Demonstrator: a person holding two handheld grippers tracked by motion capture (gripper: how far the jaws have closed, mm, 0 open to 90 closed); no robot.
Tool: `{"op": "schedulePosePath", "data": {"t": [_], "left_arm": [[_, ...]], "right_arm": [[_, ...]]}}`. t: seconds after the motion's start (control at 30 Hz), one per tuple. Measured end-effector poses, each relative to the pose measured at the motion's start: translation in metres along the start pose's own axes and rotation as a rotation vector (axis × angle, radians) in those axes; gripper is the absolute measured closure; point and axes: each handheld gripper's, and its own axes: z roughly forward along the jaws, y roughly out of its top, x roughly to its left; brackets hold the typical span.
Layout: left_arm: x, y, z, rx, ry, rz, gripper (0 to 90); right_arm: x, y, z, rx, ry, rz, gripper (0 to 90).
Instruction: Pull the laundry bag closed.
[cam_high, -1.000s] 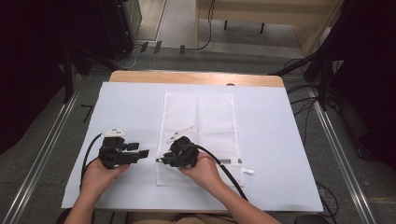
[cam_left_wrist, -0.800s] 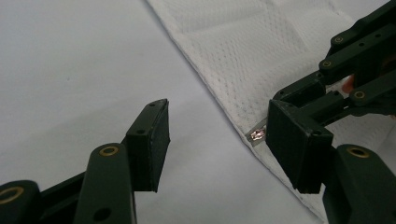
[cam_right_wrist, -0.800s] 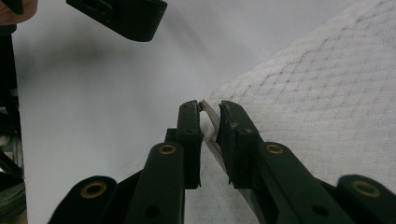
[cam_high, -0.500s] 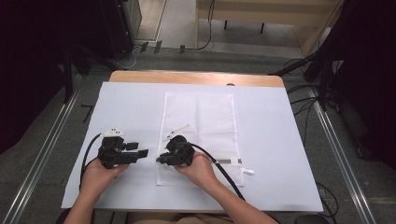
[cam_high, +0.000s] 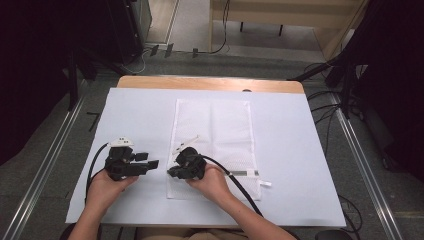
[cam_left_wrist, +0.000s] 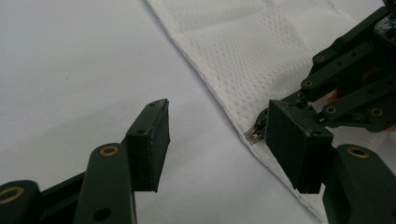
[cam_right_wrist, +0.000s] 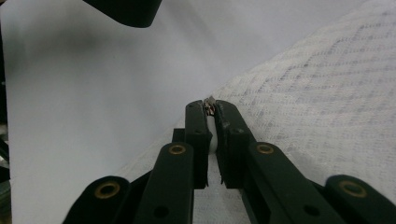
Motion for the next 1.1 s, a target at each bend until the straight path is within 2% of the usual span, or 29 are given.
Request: {"op": "schedulePosePath", "data": {"t": [0.13,0.2,0.37,0.47,0.53,0.7,0.77,0.9,1.03,1.1], "left_arm": [[0.0,0.0,0.0,0.002,-0.009,-0.001,40.5],[-0.001,0.0,0.001,0.013,-0.029,-0.004,41.0],[-0.004,0.0,0.003,0.025,-0.042,0.019,40.7],[-0.005,0.0,0.004,0.036,-0.075,0.027,43.2],[-0.006,0.0,0.005,0.045,-0.112,0.036,45.4],[-0.009,0.0,0.013,0.099,-0.15,0.059,44.9],[-0.012,0.0,0.016,0.105,-0.169,0.065,44.8],[-0.012,0.0,0.021,0.129,-0.235,0.052,44.3],[-0.016,0.001,0.027,0.143,-0.234,0.052,43.1],[-0.018,0.002,0.029,0.153,-0.232,0.07,43.1]], "right_arm": [[0.0,0.002,-0.006,-0.021,0.012,0.001,87.6],[-0.002,0.003,-0.009,-0.025,0.017,0.001,87.7],[-0.004,0.006,-0.017,-0.034,0.025,-0.001,87.7],[-0.004,0.01,-0.023,-0.037,0.015,-0.023,87.7],[-0.003,0.011,-0.025,-0.037,0.019,-0.025,87.6],[-0.004,0.013,-0.029,-0.044,0.02,-0.028,87.6],[-0.004,0.014,-0.03,-0.042,0.022,-0.029,87.6],[-0.003,0.015,-0.032,-0.046,0.021,-0.034,87.6],[-0.004,0.016,-0.033,-0.051,0.023,-0.034,87.6],[-0.003,0.016,-0.033,-0.053,0.023,-0.033,87.6]]}}
